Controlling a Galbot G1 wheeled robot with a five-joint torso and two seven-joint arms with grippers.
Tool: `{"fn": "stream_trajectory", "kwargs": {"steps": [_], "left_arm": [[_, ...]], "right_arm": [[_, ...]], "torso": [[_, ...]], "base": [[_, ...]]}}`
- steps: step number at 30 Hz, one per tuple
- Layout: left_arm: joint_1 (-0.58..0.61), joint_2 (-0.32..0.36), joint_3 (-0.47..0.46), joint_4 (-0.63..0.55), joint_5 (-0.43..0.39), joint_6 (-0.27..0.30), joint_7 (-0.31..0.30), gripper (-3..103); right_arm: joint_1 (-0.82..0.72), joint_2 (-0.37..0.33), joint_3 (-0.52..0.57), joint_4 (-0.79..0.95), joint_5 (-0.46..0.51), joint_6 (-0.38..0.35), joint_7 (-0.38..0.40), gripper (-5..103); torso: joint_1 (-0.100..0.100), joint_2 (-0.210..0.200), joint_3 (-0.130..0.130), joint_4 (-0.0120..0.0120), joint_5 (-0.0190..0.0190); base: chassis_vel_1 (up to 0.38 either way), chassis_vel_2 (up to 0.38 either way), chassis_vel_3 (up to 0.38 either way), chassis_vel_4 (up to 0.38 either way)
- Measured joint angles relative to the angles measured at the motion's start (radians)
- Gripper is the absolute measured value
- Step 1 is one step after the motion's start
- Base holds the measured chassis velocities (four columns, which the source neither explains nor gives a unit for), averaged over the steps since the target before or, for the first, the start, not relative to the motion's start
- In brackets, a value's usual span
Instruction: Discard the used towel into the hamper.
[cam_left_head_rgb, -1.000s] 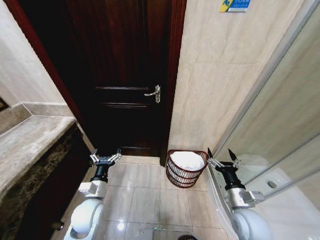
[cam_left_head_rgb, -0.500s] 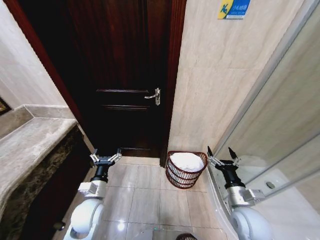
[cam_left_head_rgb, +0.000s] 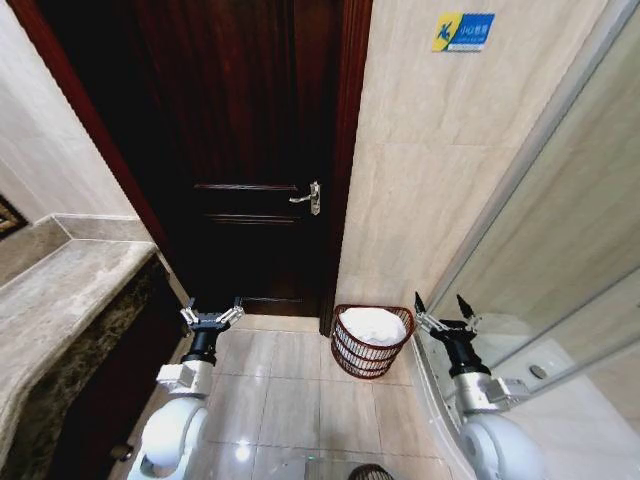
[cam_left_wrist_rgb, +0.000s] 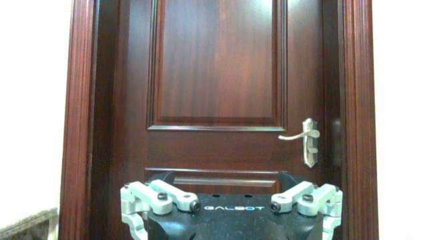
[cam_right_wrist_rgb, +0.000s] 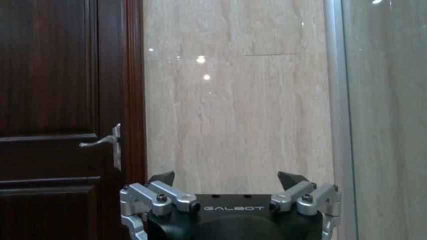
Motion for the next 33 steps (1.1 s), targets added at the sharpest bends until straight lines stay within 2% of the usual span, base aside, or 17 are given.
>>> {"fn": "stream_trajectory", "kwargs": {"steps": [9,19,33], "left_arm": [[0.004,0.0,0.007,-0.009,-0.01,0.001,-0.001,100],[0.005,-0.003,0.009,-0.003,-0.009,-0.009,-0.003,100],[0.046,-0.021,-0.002,-0.019,-0.012,-0.028,-0.007,100]], "right_arm": [[-0.001,0.004,-0.002,0.002,0.002,-0.005,0.005,100],[-0.02,0.004,-0.003,0.023,0.003,-0.034,0.015,100],[-0.066,0.004,0.015,0.033,-0.042,0.002,0.018,100]], "torso": [[0.016,0.036,0.021,0.0,0.0],[0.015,0.035,0.021,0.0,0.0],[0.012,0.028,0.016,-0.0001,0.0]], "base": [[0.0,0.0,0.0,0.0],[0.0,0.0,0.0,0.0],[0.019,-0.02,-0.022,0.019]]}}
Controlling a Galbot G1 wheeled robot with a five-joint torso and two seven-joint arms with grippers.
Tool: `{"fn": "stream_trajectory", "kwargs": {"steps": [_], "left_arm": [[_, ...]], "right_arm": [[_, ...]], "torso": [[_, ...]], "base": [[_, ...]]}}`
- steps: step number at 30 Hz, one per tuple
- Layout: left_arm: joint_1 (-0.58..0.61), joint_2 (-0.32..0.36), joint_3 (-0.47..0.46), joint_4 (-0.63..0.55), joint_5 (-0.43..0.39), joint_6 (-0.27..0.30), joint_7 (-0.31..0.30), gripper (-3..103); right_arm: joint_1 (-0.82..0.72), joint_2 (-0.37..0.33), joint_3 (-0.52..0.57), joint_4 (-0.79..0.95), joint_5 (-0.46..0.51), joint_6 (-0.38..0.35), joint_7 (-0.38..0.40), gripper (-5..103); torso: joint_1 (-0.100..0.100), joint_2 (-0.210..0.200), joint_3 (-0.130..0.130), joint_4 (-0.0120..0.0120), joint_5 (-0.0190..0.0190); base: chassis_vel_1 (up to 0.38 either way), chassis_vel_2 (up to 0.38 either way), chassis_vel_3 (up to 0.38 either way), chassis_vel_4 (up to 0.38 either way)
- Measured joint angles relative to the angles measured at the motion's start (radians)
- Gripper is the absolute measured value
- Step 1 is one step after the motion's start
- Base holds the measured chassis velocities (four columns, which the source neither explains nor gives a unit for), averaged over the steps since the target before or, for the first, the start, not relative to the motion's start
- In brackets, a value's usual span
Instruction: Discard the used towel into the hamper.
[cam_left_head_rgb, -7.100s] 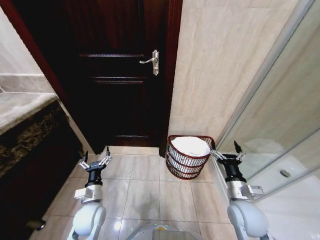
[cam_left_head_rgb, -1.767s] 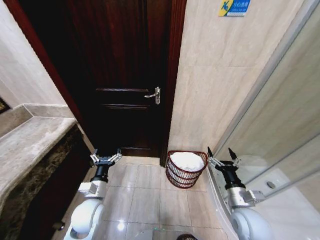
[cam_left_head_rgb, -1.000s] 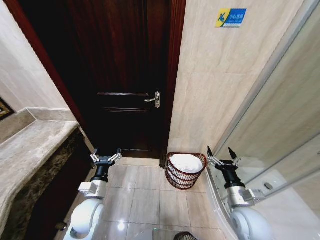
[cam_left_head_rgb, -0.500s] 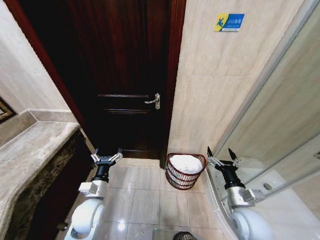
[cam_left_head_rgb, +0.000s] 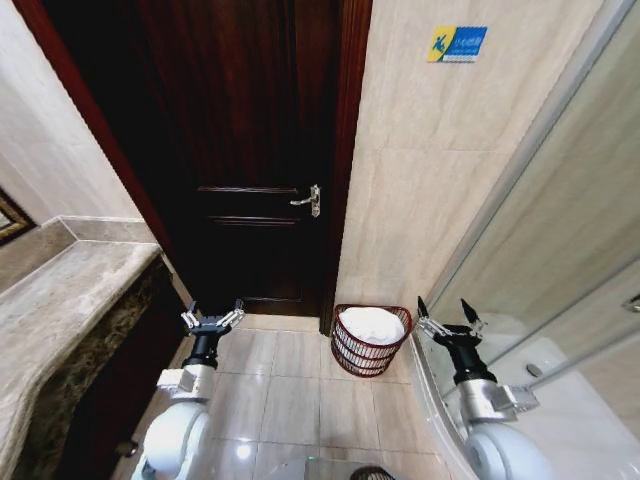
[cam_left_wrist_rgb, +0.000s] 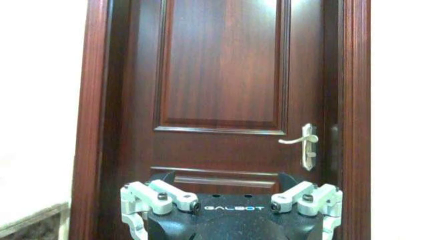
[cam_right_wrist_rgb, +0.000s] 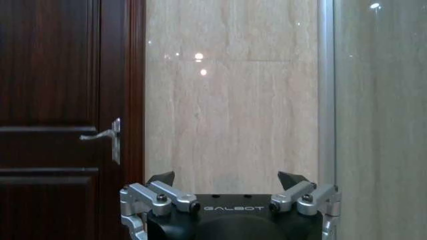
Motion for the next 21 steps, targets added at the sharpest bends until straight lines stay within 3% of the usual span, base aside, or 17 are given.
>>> {"fn": "stream_trajectory", "kwargs": {"steps": [21], "left_arm": [[0.041,-0.021,0.006,-0.016,0.01,-0.058,-0.003,100]], "right_arm": [[-0.017,-0.028,-0.04,0.012,-0.013,-0.035,0.051,100]], "torso": [[-0.002,-0.004,-0.002,0.0001,0.0]], "base": [[0.014,-0.015,-0.016,0.016]]}}
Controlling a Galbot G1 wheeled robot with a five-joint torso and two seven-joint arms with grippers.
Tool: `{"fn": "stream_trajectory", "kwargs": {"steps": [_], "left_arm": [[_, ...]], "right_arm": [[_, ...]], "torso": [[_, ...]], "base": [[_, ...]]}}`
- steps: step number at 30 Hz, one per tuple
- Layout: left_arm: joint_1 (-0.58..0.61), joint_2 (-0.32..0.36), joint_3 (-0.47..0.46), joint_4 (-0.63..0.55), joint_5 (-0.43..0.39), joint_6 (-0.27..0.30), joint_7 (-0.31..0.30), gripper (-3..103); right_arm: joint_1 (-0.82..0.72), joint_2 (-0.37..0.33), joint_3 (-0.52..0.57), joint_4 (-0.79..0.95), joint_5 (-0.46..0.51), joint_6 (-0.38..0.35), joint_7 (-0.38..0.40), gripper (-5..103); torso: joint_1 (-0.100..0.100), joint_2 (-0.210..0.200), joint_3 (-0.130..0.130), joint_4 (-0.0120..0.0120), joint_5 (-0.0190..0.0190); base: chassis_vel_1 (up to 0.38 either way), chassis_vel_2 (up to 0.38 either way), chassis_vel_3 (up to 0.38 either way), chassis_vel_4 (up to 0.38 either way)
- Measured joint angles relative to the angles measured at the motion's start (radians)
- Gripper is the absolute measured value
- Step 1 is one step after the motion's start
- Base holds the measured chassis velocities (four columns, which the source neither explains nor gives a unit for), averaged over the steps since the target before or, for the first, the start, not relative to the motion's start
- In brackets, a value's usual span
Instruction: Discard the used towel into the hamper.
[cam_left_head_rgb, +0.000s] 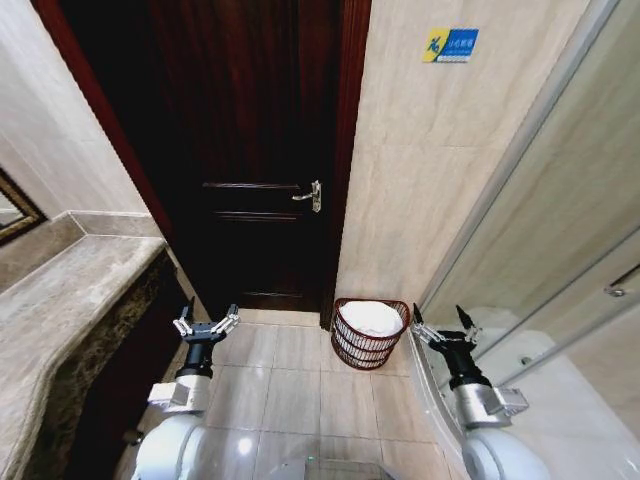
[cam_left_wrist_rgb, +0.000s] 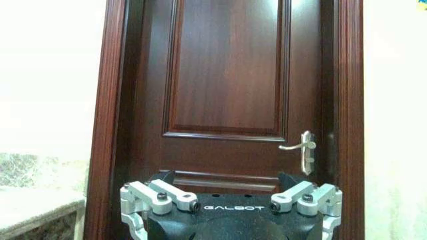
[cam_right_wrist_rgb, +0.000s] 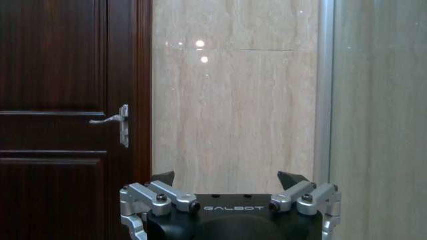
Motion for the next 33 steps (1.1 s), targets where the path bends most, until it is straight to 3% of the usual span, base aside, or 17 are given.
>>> {"fn": "stream_trajectory", "kwargs": {"steps": [33], "left_arm": [[-0.032,-0.002,-0.015,0.066,-0.033,0.015,0.0,100]], "right_arm": [[0.035,-0.029,-0.001,-0.058,0.006,-0.033,0.006,100]], "torso": [[-0.001,-0.002,-0.001,0.0,-0.0001]], "base": [[0.054,-0.06,-0.055,0.064]]}}
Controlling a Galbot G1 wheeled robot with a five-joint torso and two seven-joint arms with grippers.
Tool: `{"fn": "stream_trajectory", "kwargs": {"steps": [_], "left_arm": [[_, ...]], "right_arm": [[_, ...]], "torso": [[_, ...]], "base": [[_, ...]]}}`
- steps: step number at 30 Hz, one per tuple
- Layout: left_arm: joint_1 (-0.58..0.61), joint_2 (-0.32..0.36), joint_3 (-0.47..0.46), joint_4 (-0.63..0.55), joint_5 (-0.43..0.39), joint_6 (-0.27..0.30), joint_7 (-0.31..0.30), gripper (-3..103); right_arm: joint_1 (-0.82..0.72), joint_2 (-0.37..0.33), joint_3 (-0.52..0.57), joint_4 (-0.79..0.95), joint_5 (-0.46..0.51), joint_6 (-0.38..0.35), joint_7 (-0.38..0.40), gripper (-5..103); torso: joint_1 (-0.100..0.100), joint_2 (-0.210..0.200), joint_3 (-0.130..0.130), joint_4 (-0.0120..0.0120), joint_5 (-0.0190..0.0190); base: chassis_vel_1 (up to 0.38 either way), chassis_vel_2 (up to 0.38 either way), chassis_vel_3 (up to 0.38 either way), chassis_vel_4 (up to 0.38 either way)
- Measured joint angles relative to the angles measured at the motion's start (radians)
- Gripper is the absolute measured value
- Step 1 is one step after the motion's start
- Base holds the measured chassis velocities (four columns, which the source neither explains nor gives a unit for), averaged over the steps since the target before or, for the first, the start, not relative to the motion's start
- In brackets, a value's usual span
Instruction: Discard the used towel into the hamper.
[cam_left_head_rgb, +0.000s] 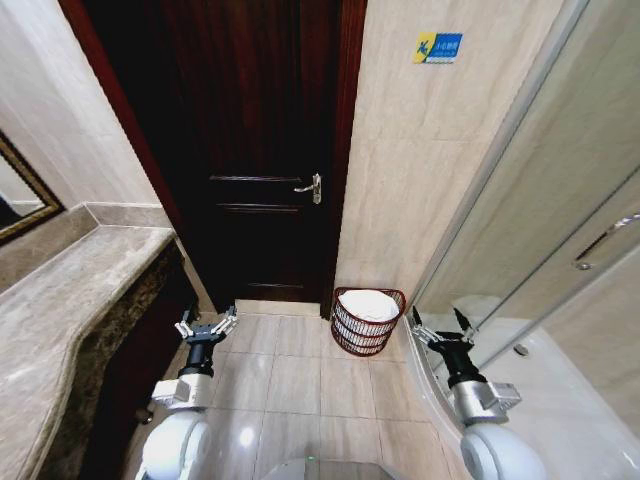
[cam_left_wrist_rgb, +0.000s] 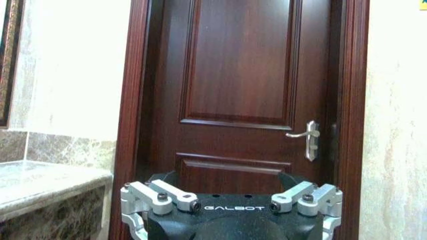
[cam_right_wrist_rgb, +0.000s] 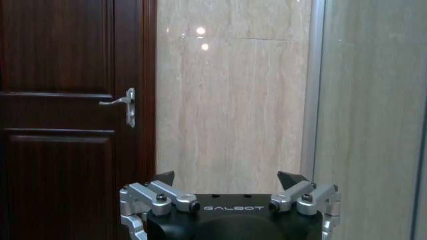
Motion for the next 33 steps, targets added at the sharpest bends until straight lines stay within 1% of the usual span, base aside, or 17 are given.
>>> {"fn": "stream_trajectory", "kwargs": {"steps": [5,13,21,24,33], "left_arm": [[-0.004,0.001,0.0,0.0,-0.007,0.016,0.002,100],[-0.017,0.0,0.0,0.015,-0.004,0.002,-0.003,100],[-0.01,-0.007,-0.002,0.004,0.031,0.027,-0.001,100],[-0.009,-0.01,-0.002,-0.008,0.046,0.049,-0.001,100],[-0.01,-0.019,0.007,-0.017,0.06,0.055,-0.003,100]], "right_arm": [[0.008,-0.007,0.001,-0.013,0.004,0.0,-0.001,100],[0.019,-0.01,-0.001,-0.027,0.006,0.0,-0.003,100],[0.029,-0.02,-0.006,-0.033,0.008,0.0,-0.004,100],[0.029,-0.026,-0.006,-0.035,0.014,0.0,-0.004,100],[0.035,-0.041,-0.004,-0.039,0.035,-0.001,-0.007,100]], "torso": [[0.0,0.0,0.0,0.0,0.0001],[0.0,0.0,0.0,0.0,0.0001],[0.0,0.0,0.0,0.0,0.0001],[0.0,0.0,0.0,0.0,0.0001],[0.0,0.0,0.0,-0.0001,0.0001]], "base": [[0.045,-0.059,-0.059,0.055],[0.048,-0.054,-0.047,0.056],[0.042,-0.044,-0.044,0.052],[0.034,-0.027,-0.023,0.032],[0.031,-0.062,-0.064,0.034]]}}
